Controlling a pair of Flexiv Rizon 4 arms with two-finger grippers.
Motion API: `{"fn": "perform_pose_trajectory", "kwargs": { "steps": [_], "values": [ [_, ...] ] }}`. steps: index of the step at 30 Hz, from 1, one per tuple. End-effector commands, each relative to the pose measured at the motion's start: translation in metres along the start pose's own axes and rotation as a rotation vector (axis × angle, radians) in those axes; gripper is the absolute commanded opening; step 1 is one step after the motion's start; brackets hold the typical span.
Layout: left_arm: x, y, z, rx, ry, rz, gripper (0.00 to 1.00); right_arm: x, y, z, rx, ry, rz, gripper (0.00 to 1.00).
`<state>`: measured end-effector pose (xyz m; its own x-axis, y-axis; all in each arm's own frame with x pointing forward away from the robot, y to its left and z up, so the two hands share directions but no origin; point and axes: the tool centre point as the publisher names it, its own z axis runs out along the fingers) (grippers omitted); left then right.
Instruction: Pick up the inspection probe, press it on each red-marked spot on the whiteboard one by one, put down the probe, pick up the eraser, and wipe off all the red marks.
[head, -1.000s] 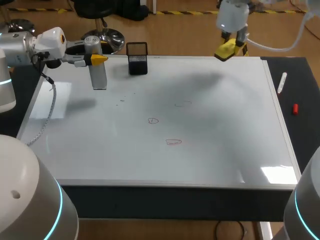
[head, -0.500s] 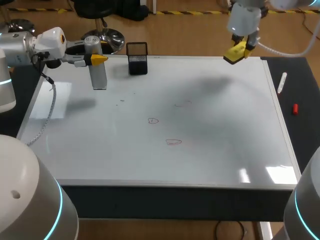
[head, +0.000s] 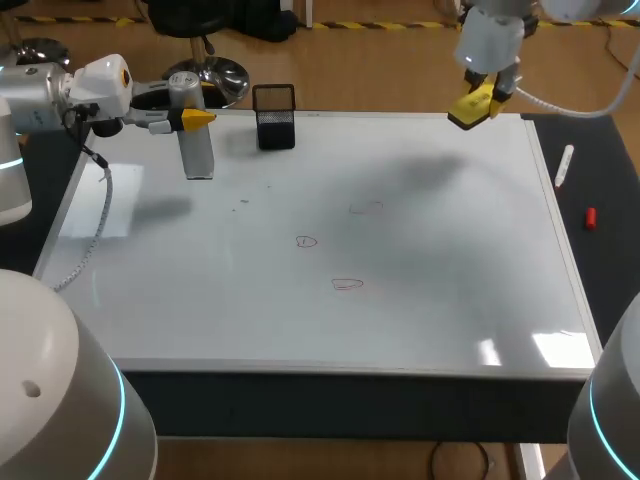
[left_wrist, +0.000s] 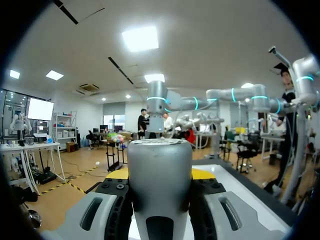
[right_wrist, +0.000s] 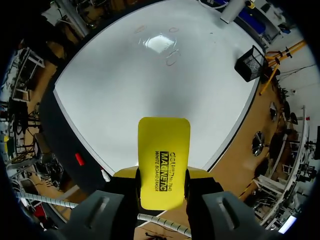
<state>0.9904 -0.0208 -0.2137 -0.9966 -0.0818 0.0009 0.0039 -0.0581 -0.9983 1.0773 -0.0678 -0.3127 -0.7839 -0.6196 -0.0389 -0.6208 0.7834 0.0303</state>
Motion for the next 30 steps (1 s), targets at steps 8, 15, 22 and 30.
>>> {"fn": "perform_pose_trajectory", "kwargs": {
  "steps": [8,15,22,30],
  "values": [
    [0.0013,-0.0012,0.0003,0.0,-0.004,0.002,0.0,0.0006,-0.0004,-0.0011,0.003,0.002,-0.001,0.0],
    [0.0013,-0.0012,0.0003,0.0,-0.004,0.002,0.0,0.0006,-0.0004,-0.0011,0.003,0.002,-0.001,0.0],
    [0.0013,-0.0012,0.0003,0.0,-0.004,0.002,0.0,0.0006,-0.0004,-0.0011,0.003,0.002,-0.001,0.0],
    [0.0073,-0.001,0.0039,0.001,0.005,0.01,0.0,0.0006,-0.0004,-0.0011,0.003,0.002,-0.001,0.0]
  ]
}}
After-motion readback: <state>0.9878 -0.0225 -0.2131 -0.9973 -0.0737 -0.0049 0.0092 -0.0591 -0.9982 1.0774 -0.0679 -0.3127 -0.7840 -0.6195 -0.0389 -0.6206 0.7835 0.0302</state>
